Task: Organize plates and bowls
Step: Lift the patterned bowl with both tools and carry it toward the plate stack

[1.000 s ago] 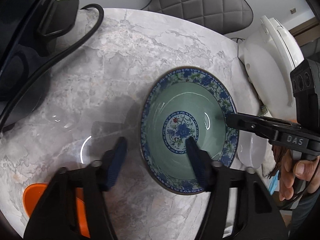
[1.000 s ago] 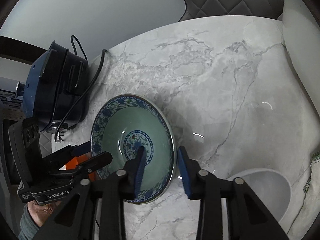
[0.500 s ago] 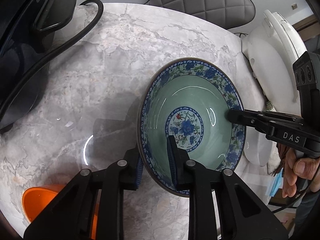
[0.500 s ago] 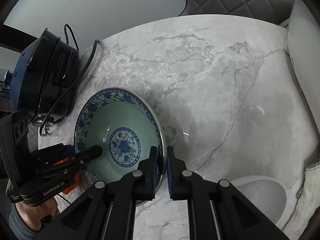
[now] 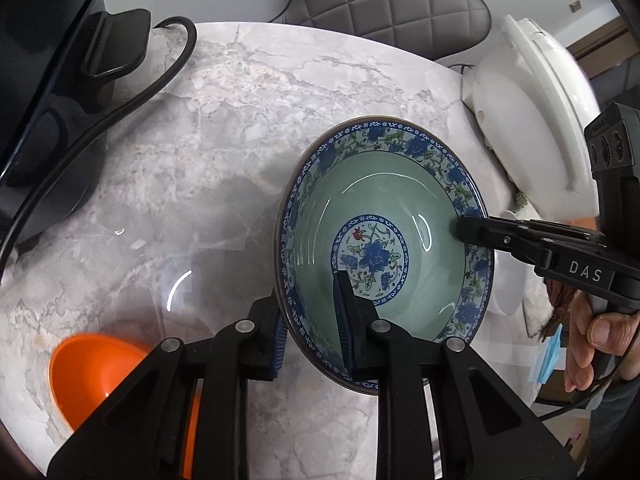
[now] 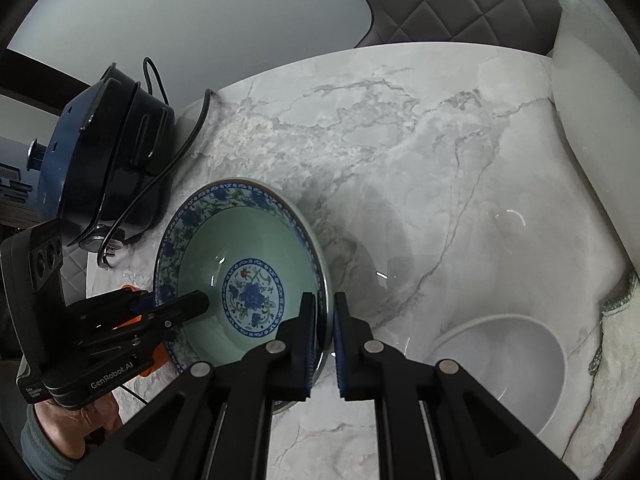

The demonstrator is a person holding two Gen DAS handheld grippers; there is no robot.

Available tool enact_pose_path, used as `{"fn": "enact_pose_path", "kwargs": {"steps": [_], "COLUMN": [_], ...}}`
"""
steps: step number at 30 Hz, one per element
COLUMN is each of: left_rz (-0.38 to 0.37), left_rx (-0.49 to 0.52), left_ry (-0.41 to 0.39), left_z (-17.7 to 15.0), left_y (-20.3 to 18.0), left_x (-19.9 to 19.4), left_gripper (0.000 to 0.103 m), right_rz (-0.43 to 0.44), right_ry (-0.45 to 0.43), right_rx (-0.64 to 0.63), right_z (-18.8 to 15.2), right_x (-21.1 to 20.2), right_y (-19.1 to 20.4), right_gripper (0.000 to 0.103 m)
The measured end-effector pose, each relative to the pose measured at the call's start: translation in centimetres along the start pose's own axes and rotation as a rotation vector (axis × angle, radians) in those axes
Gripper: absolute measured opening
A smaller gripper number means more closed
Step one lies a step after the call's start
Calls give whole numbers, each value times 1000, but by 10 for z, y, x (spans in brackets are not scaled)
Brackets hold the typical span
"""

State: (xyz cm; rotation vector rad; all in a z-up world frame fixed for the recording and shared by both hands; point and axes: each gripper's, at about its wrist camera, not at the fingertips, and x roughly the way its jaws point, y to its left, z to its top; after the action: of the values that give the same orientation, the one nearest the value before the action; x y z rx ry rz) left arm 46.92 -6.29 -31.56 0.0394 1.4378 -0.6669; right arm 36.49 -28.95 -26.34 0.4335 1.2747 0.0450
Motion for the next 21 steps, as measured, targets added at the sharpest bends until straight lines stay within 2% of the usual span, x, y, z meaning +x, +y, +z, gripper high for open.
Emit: {"fn": "enact_pose_path", "kwargs": {"steps": [5,11,16,21], "left_rz": [-6,-5,-2,-1], "left_rx": [14,-8,-54,-137], "left_ry": [-13,-39,-53,-39], "left_z": [-29,-84,-152,-230], "left_y": [-9,-4,10,32], "left_x": [-29,-66,-91,-100], "left_gripper": [19,19,19,19], "right_rz": [19,44,92,122], "right_ry": [-29,-42,-30,14], "right_rx": [-18,-68,-92,-138], "right_z": [-23,-66,-108,-151], "right_x": [-26,-48,-51,-35], "right_y": [12,41,65,98], "right_gripper": [10,10,11,10]}}
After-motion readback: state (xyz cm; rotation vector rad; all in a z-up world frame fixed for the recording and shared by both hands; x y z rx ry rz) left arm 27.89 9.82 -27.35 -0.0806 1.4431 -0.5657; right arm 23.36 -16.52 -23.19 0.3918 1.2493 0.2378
